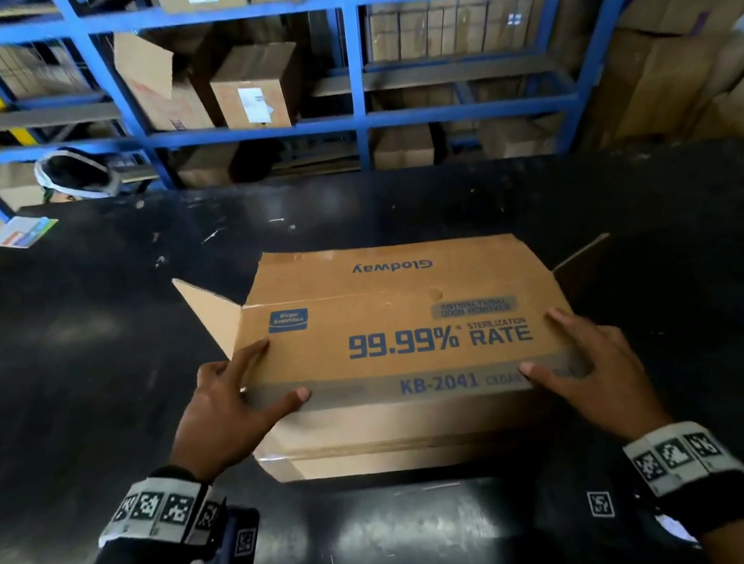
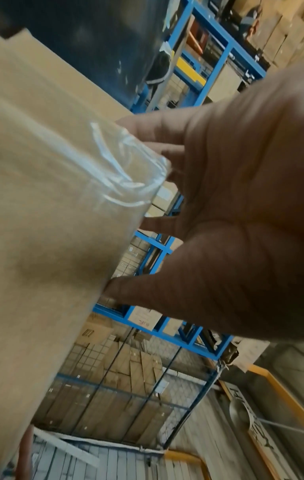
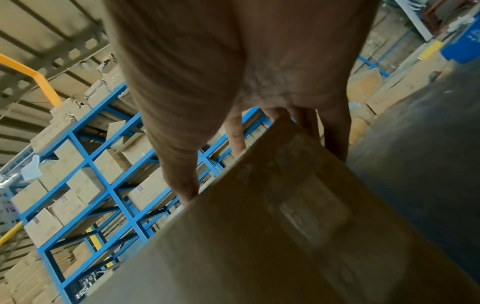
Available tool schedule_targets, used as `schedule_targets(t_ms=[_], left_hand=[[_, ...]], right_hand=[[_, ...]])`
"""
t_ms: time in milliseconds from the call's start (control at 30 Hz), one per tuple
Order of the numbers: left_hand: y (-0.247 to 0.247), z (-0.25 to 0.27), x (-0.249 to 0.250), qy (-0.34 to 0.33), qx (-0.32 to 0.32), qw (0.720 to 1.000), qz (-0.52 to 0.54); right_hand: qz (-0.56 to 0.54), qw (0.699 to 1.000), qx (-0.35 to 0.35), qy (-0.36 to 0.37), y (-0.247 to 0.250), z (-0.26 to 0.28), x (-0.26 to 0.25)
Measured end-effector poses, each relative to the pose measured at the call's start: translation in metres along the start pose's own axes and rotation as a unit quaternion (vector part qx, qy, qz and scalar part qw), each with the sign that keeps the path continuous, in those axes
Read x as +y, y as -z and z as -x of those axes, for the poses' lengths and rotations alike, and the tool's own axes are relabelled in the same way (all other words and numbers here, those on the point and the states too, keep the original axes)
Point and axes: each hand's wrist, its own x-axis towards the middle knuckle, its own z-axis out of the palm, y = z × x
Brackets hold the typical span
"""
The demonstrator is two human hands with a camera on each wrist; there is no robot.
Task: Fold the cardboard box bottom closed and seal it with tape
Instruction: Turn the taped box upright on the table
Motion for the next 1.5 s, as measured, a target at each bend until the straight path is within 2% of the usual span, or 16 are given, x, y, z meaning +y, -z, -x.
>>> schedule_targets(t_ms=[233,367,467,633,800,900,1033,1100,1167,1267,1367,1500], left_hand=[[0.037,-0.062,0.016,0.019,-0.134,0.989,-0.053],[0.048,-0.095,0.030,0.035,-0.216,0.973,-0.079],[0.049,-0.112,0.033,0.023,-0.244,0.965,-0.089],[0.051,-0.145,0.037,-0.006,-0.203,0.977,-0.071],[0.051,-0.182,0.050,-0.055,-0.052,0.997,-0.009],[0.042,-0.198,0.040,-0.112,0.024,0.992,0.061],[0.012,-0.192,0.016,-0.143,0.032,0.963,0.227],[-0.009,-0.180,-0.002,-0.129,0.025,0.957,0.259],[-0.029,-0.162,-0.021,-0.090,0.027,0.961,0.262],[-0.058,-0.132,-0.055,-0.042,0.024,0.977,0.209],[-0.078,-0.102,-0.083,-0.047,0.000,0.978,0.203],[-0.081,-0.084,-0.095,-0.064,0.002,0.986,0.152]], right_hand=[[0.143,0.980,-0.139,-0.019,0.032,-0.060,-0.032],[0.192,0.951,-0.240,-0.040,0.042,-0.099,-0.049],[0.234,0.932,-0.277,-0.018,0.038,-0.117,-0.057],[0.215,0.942,-0.256,-0.013,0.038,-0.153,-0.063],[0.119,0.984,-0.132,-0.004,0.041,-0.191,-0.069],[0.034,0.997,-0.061,-0.025,0.035,-0.197,-0.066],[-0.122,0.992,0.005,0.035,-0.009,-0.186,-0.024],[-0.205,0.978,0.008,0.031,-0.034,-0.176,-0.001],[-0.238,0.971,0.004,0.025,-0.055,-0.162,0.018],[-0.202,0.979,-0.012,0.016,-0.082,-0.139,0.056],[-0.171,0.985,-0.032,0.014,-0.093,-0.114,0.087],[-0.131,0.989,-0.059,0.037,-0.090,-0.100,0.092]])
